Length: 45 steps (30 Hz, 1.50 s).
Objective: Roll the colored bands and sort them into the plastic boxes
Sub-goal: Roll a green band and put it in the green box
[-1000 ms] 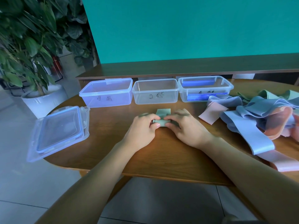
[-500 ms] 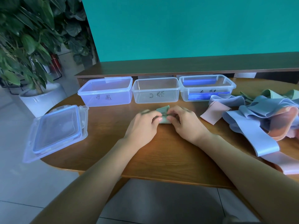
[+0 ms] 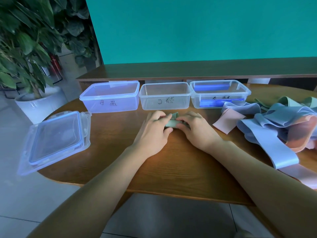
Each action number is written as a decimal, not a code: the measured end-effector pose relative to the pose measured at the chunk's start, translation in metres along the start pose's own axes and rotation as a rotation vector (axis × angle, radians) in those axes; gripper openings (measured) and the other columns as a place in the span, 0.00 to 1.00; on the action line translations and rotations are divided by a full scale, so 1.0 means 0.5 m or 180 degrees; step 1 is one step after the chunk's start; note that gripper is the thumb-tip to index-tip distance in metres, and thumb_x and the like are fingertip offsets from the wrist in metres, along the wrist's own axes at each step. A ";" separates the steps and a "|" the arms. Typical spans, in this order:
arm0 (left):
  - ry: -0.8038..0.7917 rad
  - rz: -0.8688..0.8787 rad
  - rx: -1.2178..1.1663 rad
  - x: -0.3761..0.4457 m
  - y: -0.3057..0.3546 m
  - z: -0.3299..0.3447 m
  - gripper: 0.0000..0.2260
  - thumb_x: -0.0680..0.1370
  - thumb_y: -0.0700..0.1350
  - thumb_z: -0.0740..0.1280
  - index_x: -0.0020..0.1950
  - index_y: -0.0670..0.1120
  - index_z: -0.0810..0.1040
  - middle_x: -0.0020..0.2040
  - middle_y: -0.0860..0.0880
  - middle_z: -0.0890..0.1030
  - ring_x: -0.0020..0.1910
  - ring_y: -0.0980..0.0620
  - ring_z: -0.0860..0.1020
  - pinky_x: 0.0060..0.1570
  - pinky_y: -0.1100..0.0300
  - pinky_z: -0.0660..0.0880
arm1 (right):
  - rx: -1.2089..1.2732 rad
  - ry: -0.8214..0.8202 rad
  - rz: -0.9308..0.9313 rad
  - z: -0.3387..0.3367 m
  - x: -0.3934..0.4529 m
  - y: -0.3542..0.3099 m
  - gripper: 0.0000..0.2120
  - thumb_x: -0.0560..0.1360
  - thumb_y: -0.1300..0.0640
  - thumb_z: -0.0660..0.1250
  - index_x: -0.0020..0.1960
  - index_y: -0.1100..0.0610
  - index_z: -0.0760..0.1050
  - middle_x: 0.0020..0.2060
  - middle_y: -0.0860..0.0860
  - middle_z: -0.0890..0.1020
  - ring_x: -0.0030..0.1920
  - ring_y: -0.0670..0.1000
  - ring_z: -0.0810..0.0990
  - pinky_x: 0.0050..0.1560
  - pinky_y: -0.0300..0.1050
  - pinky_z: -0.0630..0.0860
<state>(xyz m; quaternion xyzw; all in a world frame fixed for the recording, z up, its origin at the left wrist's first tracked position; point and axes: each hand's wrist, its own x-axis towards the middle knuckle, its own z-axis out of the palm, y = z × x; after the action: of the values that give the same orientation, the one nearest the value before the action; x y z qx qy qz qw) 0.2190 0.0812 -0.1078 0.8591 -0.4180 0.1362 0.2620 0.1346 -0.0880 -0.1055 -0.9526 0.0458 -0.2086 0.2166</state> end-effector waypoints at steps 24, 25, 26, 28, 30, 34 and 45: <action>-0.0183 -0.0040 0.0636 0.052 -0.018 0.018 0.23 0.84 0.55 0.59 0.78 0.51 0.66 0.72 0.52 0.67 0.71 0.50 0.63 0.67 0.49 0.62 | -0.0070 -0.0094 0.0105 0.005 0.043 0.013 0.18 0.82 0.52 0.64 0.71 0.53 0.74 0.65 0.51 0.76 0.67 0.54 0.71 0.67 0.52 0.71; -0.0243 -0.0047 0.0653 0.056 -0.020 0.019 0.24 0.84 0.55 0.58 0.79 0.51 0.64 0.73 0.52 0.66 0.71 0.50 0.62 0.68 0.49 0.62 | -0.0061 -0.0109 0.0119 0.007 0.047 0.015 0.17 0.83 0.52 0.64 0.70 0.53 0.75 0.65 0.51 0.76 0.66 0.54 0.71 0.67 0.52 0.71; -0.0302 -0.0064 0.0655 0.060 -0.021 0.019 0.24 0.84 0.56 0.57 0.80 0.51 0.62 0.74 0.52 0.65 0.72 0.50 0.61 0.68 0.49 0.61 | -0.0062 -0.0121 0.0133 0.008 0.050 0.017 0.16 0.83 0.52 0.63 0.70 0.52 0.75 0.64 0.51 0.76 0.66 0.54 0.71 0.66 0.52 0.71; -0.0405 -0.0137 0.0618 0.070 -0.025 0.020 0.25 0.84 0.57 0.56 0.80 0.52 0.61 0.75 0.52 0.65 0.73 0.50 0.60 0.69 0.48 0.60 | -0.0091 -0.0137 0.0158 0.011 0.057 0.020 0.15 0.84 0.52 0.62 0.69 0.52 0.76 0.63 0.51 0.77 0.65 0.55 0.72 0.65 0.54 0.72; -0.0464 -0.0208 0.0561 0.079 -0.028 0.022 0.25 0.84 0.57 0.56 0.80 0.52 0.61 0.75 0.52 0.66 0.73 0.50 0.60 0.69 0.48 0.59 | -0.0140 -0.0162 0.0171 0.014 0.063 0.022 0.15 0.84 0.52 0.60 0.68 0.53 0.77 0.63 0.52 0.77 0.65 0.56 0.72 0.64 0.55 0.73; -0.0469 -0.0255 0.0473 0.096 -0.039 0.028 0.23 0.84 0.58 0.56 0.78 0.53 0.65 0.72 0.52 0.69 0.72 0.50 0.63 0.69 0.47 0.60 | -0.0219 -0.0201 0.0197 0.023 0.073 0.027 0.13 0.85 0.51 0.58 0.62 0.53 0.78 0.61 0.53 0.77 0.62 0.58 0.73 0.60 0.59 0.75; -0.0252 0.0040 -0.0368 0.121 -0.059 0.025 0.22 0.80 0.47 0.69 0.74 0.53 0.73 0.62 0.53 0.76 0.66 0.54 0.69 0.66 0.59 0.66 | -0.0383 -0.0369 0.0439 0.014 0.091 0.033 0.17 0.86 0.49 0.52 0.66 0.52 0.75 0.65 0.49 0.73 0.63 0.54 0.67 0.63 0.52 0.67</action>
<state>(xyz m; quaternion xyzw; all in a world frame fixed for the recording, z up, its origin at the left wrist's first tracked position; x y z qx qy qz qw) 0.2795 0.0502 -0.1007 0.8446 -0.4406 0.0794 0.2936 0.1792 -0.1084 -0.1013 -0.9689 0.1111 -0.1346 0.1752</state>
